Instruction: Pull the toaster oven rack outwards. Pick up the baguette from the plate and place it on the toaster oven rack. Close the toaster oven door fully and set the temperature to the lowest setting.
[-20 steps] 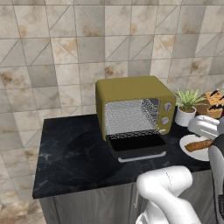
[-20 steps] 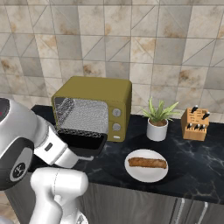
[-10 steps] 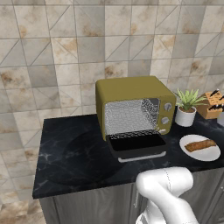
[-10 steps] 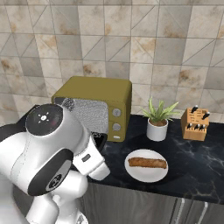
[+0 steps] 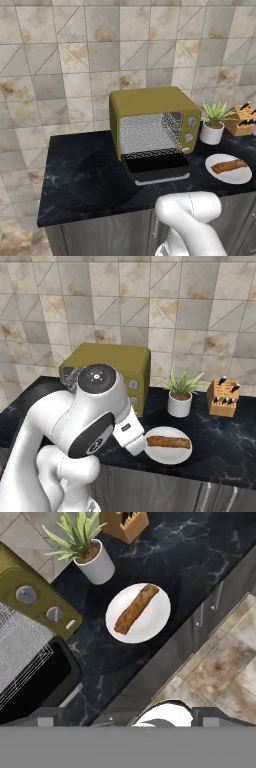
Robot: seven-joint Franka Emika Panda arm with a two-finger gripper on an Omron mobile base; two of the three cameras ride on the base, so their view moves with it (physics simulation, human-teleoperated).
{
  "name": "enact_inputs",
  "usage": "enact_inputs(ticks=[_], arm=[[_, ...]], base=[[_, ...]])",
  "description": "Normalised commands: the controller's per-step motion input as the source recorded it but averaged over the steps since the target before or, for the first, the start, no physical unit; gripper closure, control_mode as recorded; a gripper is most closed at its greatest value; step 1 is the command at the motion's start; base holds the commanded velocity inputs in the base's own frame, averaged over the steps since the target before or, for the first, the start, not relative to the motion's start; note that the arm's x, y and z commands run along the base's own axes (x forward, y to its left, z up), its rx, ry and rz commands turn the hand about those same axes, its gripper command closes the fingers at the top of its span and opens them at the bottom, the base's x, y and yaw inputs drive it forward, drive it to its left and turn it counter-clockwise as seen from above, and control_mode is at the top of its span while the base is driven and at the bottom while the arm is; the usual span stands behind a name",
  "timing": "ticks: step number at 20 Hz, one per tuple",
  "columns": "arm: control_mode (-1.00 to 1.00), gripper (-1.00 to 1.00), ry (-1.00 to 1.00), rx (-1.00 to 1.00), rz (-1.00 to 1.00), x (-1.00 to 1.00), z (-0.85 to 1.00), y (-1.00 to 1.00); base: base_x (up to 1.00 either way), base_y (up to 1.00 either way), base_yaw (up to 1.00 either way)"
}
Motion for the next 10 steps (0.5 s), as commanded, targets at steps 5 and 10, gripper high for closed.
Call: enact_inputs(ticks=[5,10], arm=[[-1.0,-1.0,0.22,0.04,-0.08,0.41,-0.33,-0.06],[-1.0,-1.0,0.07,0.0,-0.1,0.29,-0.11,-0.03]], base=[[0.0,0.0,0.0],[0.0,0.0,0.0]])
